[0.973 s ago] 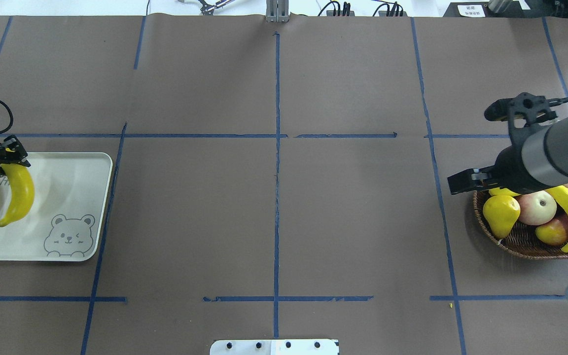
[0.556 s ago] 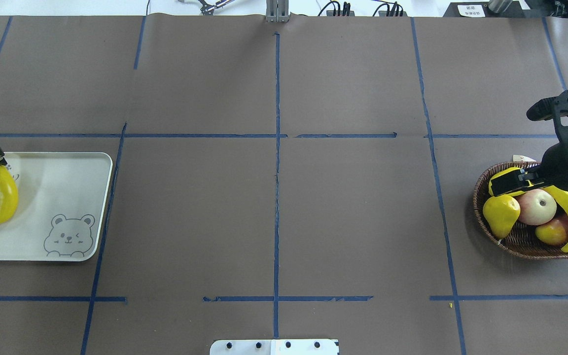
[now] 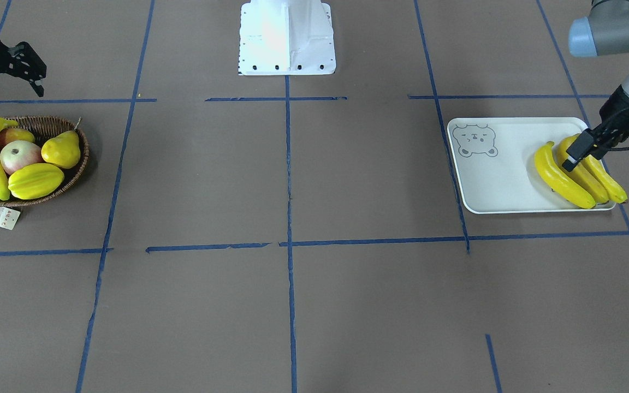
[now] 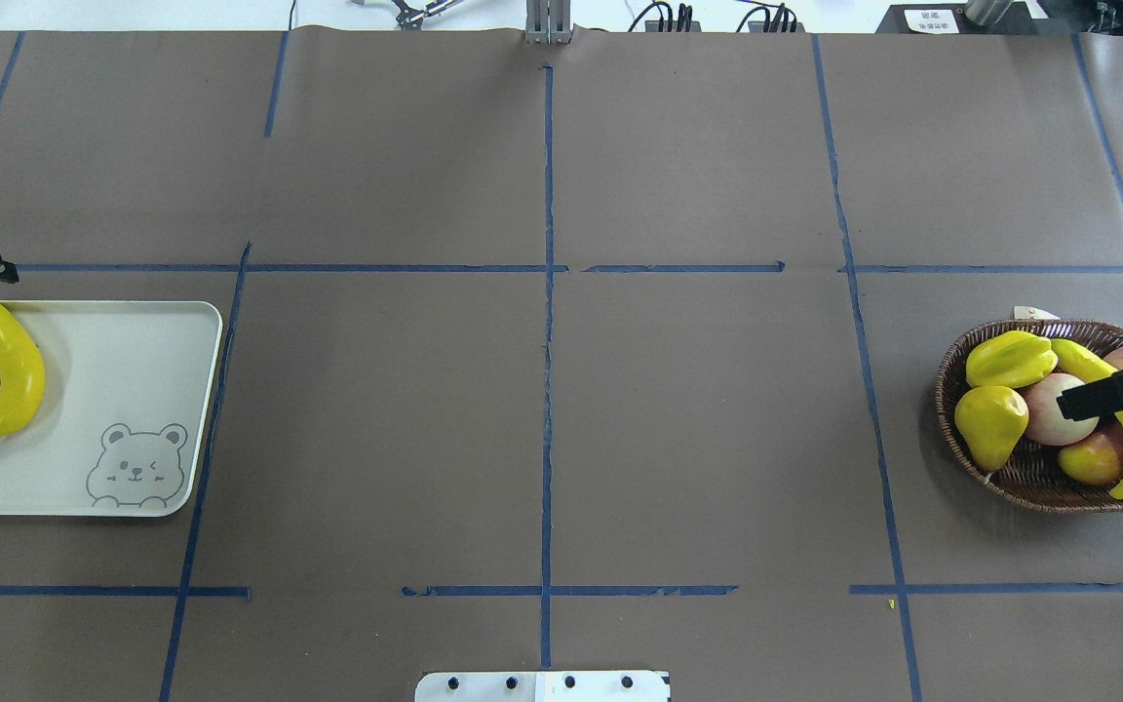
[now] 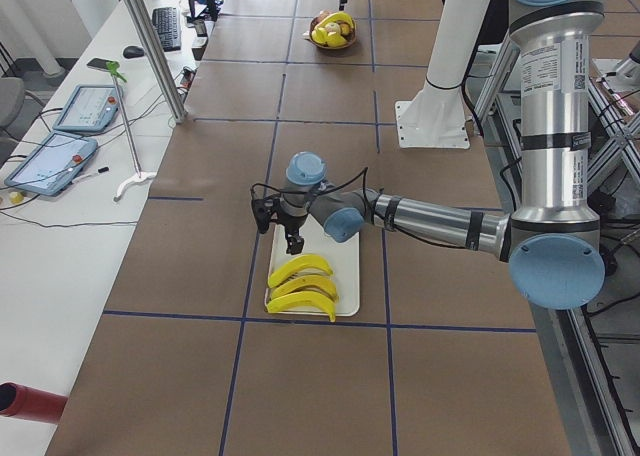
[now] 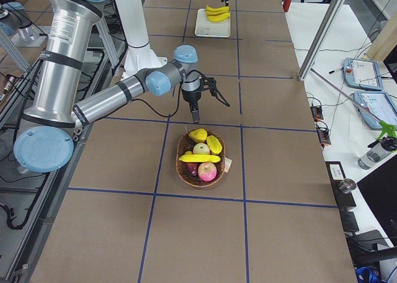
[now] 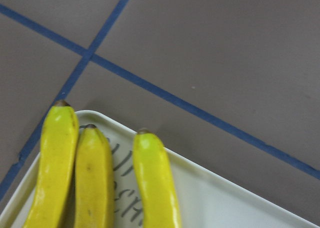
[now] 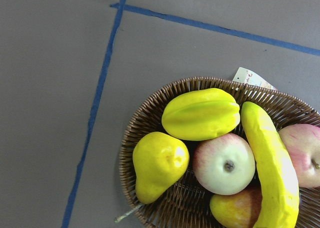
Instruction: Transfer all bananas from basket to plate
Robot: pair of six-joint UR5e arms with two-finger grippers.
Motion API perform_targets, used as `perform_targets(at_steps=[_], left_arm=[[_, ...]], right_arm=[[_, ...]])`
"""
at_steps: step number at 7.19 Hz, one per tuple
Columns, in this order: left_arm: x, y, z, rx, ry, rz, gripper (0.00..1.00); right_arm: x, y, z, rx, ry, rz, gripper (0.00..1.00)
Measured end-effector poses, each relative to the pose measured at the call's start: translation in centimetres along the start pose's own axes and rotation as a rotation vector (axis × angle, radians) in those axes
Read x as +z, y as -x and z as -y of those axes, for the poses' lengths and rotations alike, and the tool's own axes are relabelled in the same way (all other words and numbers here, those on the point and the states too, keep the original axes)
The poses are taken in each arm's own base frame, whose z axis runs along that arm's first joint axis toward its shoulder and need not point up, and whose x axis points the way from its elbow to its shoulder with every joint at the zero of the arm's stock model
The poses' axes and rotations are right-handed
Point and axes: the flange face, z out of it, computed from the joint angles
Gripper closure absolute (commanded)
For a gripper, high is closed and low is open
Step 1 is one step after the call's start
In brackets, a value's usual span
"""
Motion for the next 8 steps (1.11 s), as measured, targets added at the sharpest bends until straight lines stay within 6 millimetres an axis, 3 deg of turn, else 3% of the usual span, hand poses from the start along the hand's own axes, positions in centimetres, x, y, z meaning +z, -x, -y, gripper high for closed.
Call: perform_targets(at_steps=[2, 4, 8], left_arm=[[-0.5, -2.2, -1.1, 0.033, 0.023, -0.028, 0.0], [-0.3, -3.1, -1.8, 0.048, 0.034, -0.034, 0.0], [-0.3, -3.3, -2.1, 0.053, 0.038, -0.037, 0.0]], right_arm=[[3.0, -4.5, -3.1, 0.001, -0.056, 0.035, 0.01], [7.1, -8.5, -5.1, 0.008, -0.119, 0.095, 0.05], [11.5, -12.8, -7.5, 0.013, -0.104, 0.151, 0.08]])
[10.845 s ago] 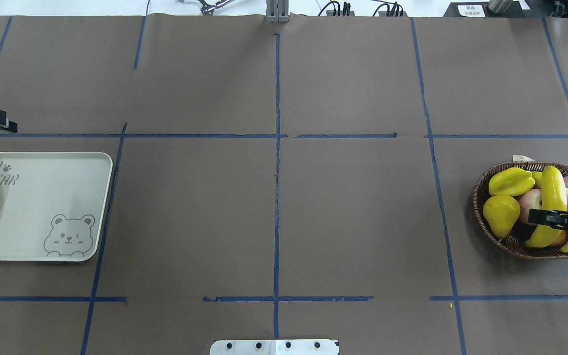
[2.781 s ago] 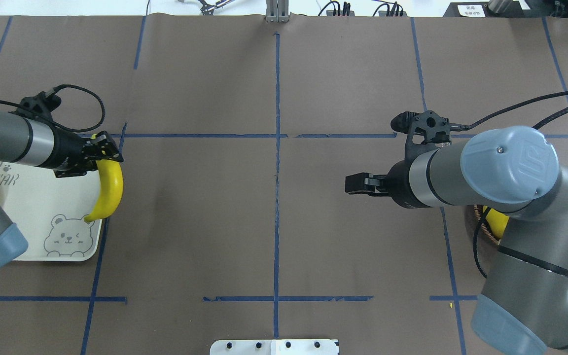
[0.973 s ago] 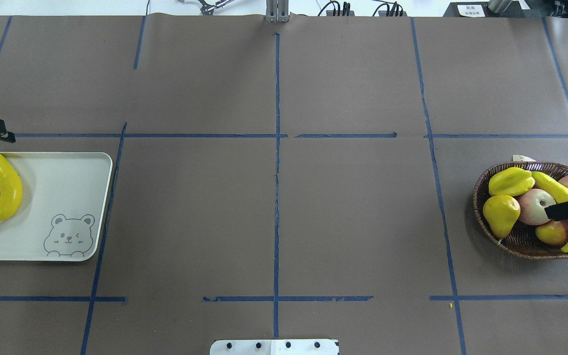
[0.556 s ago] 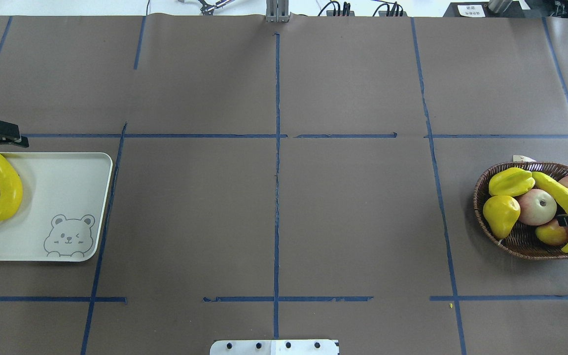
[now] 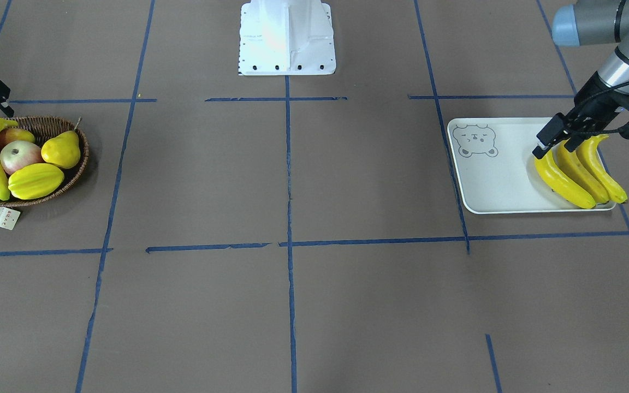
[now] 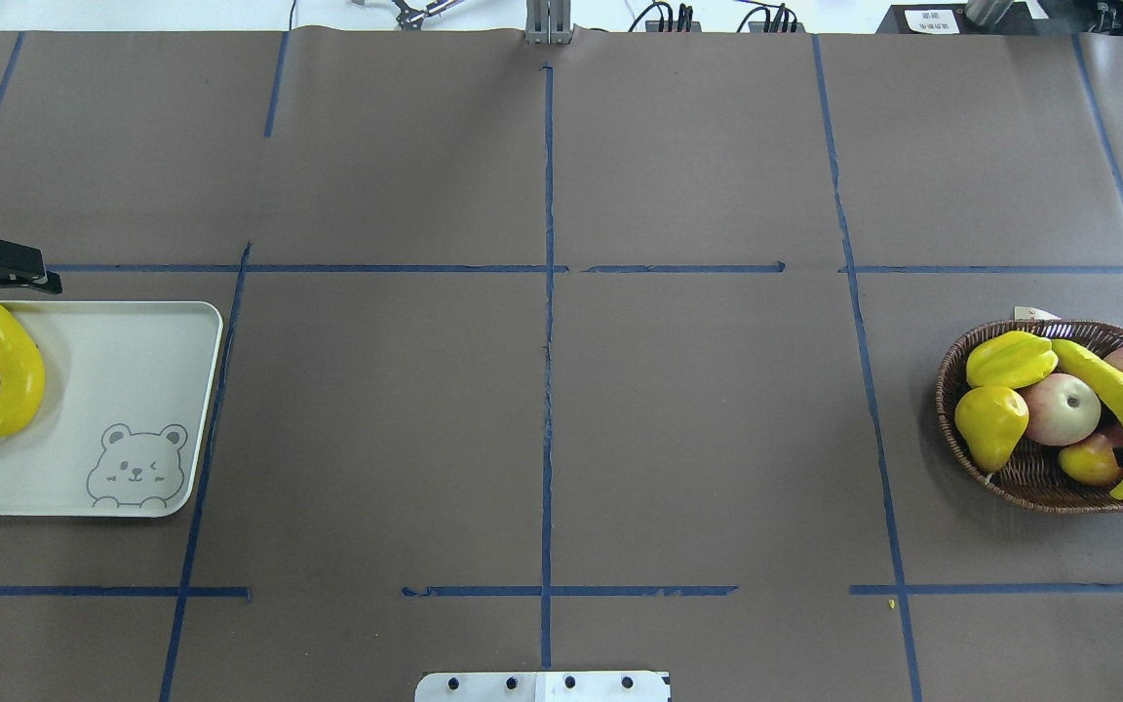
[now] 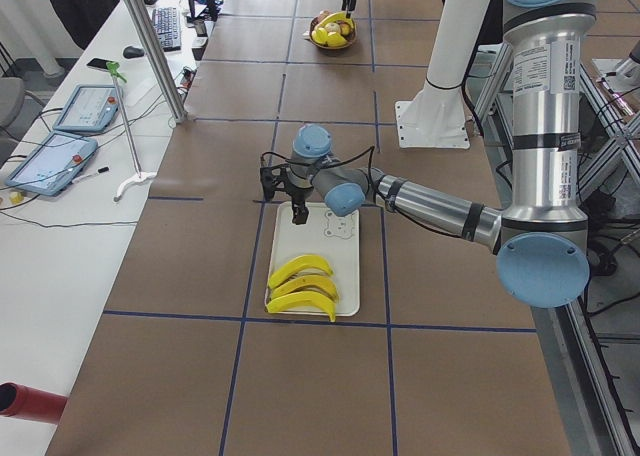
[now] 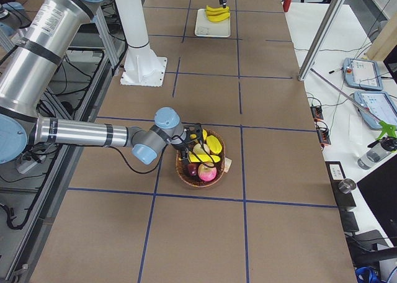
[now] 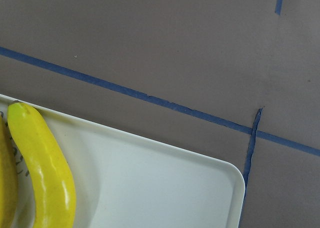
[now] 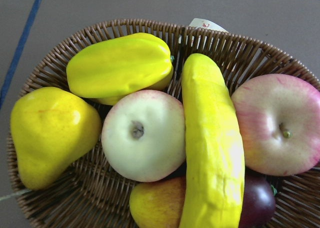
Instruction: Transfer all bananas from basket to plate
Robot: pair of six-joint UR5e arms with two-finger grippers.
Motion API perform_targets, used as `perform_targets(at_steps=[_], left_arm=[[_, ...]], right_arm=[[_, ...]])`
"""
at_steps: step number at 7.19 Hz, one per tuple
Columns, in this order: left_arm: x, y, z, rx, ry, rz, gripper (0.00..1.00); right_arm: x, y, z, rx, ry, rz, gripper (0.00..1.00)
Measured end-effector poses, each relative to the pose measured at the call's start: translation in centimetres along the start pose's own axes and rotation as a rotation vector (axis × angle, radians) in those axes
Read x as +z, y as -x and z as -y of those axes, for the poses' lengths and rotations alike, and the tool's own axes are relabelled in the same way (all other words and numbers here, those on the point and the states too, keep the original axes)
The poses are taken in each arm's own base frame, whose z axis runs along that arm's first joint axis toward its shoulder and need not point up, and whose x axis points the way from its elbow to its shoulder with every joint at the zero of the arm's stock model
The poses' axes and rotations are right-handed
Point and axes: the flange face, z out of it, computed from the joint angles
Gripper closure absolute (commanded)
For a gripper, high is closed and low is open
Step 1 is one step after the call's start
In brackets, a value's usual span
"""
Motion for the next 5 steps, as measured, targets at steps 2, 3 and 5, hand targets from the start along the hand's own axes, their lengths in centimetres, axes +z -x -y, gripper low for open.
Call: perform_targets(at_steps=[2, 3, 5], left_arm=[[0.0, 0.0, 0.0, 0.0, 0.0, 0.001, 0.0], [0.1, 0.1, -0.1, 0.0, 0.001, 0.002, 0.0], [0.2, 0.1, -0.1, 0.0, 0.002, 0.003, 0.0]], right_arm=[[1.0, -0.9, -0.2, 0.007, 0.008, -0.009, 0.18], [1.6, -0.9, 0.3, 0.005, 0.004, -0.009, 0.24], [2.5, -0.6, 1.5, -0.002, -0.003, -0.002, 0.44]])
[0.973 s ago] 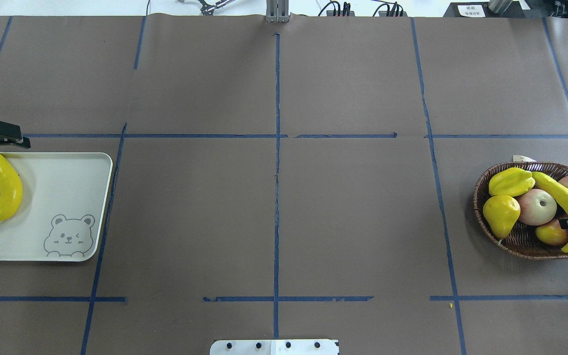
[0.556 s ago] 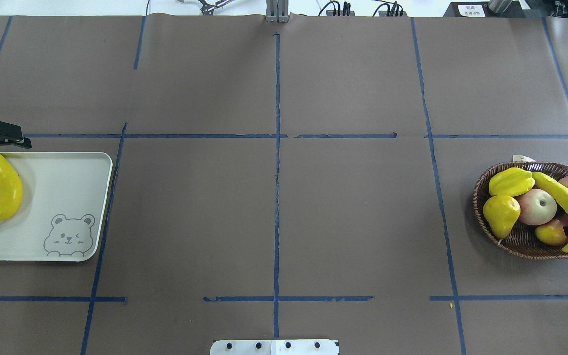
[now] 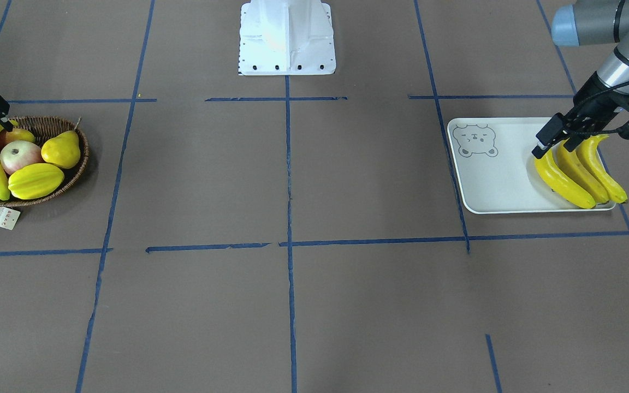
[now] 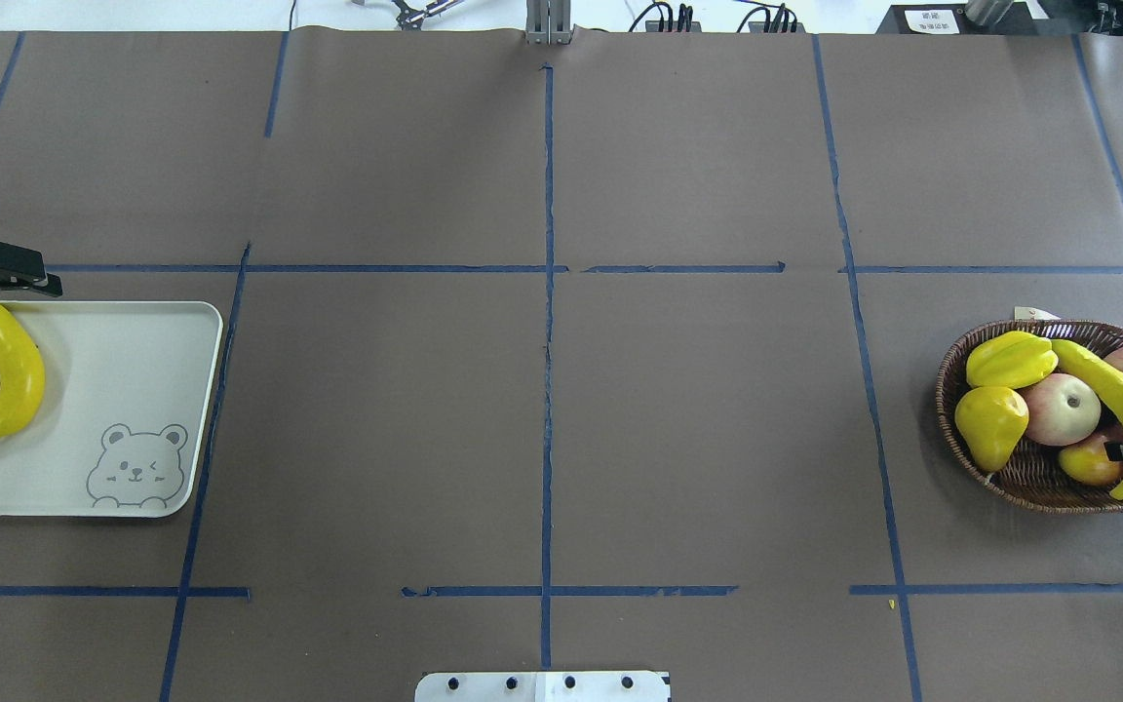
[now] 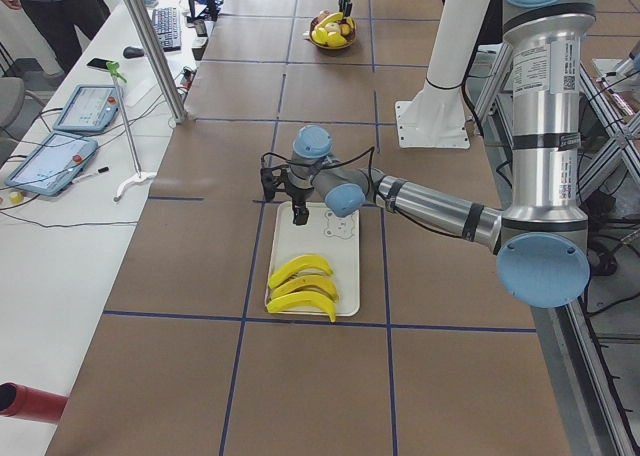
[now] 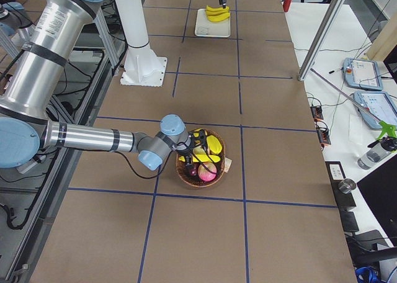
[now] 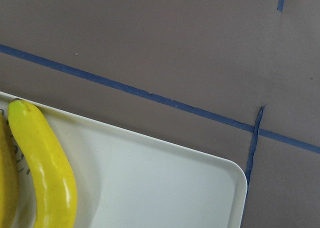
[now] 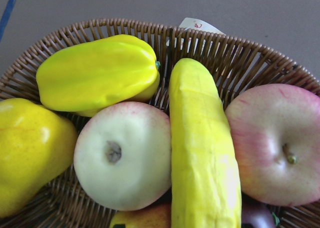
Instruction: Transfer all bananas from basket to plate
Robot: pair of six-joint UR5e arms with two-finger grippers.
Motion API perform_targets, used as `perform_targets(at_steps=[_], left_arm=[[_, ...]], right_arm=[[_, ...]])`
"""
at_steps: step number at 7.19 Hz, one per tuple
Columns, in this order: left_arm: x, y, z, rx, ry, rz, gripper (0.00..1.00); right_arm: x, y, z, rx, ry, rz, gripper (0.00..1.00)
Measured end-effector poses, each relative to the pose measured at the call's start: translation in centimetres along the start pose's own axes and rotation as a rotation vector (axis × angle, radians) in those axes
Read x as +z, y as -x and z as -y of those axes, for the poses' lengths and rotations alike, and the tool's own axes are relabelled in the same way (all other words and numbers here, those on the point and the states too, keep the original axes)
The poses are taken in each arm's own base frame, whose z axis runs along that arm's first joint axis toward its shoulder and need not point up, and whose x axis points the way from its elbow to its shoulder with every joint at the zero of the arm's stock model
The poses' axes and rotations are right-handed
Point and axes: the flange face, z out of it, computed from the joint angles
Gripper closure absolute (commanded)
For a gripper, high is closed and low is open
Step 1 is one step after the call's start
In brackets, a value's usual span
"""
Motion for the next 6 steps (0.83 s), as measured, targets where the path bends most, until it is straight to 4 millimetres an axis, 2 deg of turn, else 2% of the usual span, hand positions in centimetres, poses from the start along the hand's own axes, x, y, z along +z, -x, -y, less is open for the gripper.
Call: perform_targets(at_steps=[2, 3, 4, 6], left_arm=[[0.24, -0.02, -0.14, 0.002, 0.005, 0.003, 0.0], [0.38, -0.05, -0.24, 0.003, 0.007, 0.004, 0.0], [0.45, -0.06, -0.29, 0.004, 0.009, 0.005, 0.0], [0.51, -0.08, -0.33, 0.005, 0.01, 0.005, 0.0]], right_arm=[[0.22, 0.15, 0.31, -0.002, -0.001, 0.004, 0.78], [0.22, 0.11, 0.31, -0.001, -0.001, 0.003, 0.8], [0.2, 0.03, 0.28, 0.0, -0.002, 0.001, 0.89], [-0.3, -0.33, 0.4, 0.006, -0.014, -0.003, 0.96]])
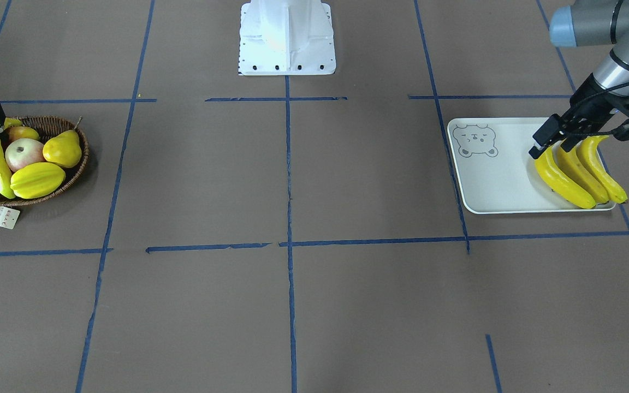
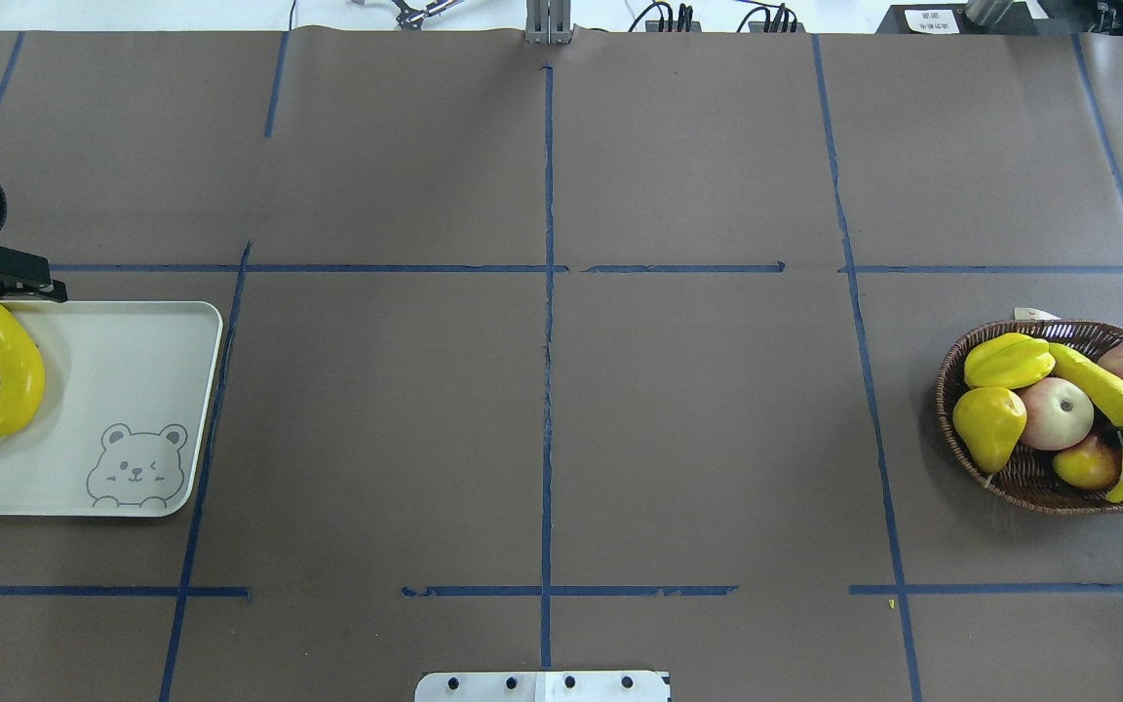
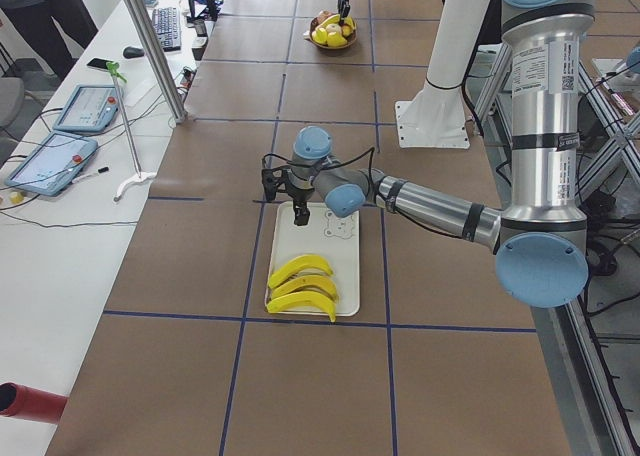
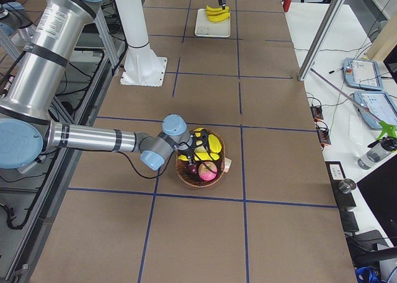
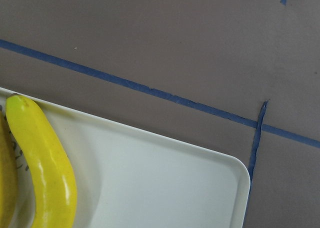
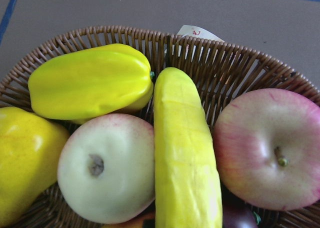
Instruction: Transfer all bananas from basket to plate
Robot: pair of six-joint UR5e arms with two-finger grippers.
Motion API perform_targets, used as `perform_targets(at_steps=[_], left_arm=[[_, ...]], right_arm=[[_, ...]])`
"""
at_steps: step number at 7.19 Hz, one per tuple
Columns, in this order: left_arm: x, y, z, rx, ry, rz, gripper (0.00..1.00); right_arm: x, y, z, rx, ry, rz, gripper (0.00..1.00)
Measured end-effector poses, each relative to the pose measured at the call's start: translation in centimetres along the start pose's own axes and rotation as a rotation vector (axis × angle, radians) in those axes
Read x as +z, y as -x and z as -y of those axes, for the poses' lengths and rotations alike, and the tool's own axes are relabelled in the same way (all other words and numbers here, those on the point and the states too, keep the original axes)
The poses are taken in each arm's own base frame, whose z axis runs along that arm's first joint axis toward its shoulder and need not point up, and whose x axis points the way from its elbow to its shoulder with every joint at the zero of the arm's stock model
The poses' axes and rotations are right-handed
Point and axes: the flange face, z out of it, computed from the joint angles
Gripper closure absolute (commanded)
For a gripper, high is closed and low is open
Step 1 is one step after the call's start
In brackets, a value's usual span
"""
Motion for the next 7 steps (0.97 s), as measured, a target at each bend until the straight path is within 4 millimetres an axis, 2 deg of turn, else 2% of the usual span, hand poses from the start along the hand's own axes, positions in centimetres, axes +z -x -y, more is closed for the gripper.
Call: perform_targets(at_steps=[2, 4, 6, 7], left_arm=[[0.2, -0.1, -0.1, 0.003, 0.004, -0.001, 0.0], [0.2, -0.5, -0.5, 0.017, 0.006, -0.014, 0.0], [0.1, -0.9, -0.6, 0.028, 0.003, -0.027, 0.0], [0.1, -1.0, -0.6, 0.031, 0.004, -0.029, 0.0]], right_arm=[[-1.9, -0.7, 0.7, 0.023, -0.038, 0.001, 0.97], [-3.4, -0.6, 1.5, 0.038, -0.051, 0.023, 0.98], [-5.1, 1.9, 2.9, 0.052, -0.031, 0.018, 0.98], [-6.6, 4.1, 4.1, 0.062, -0.016, 0.008, 0.98]])
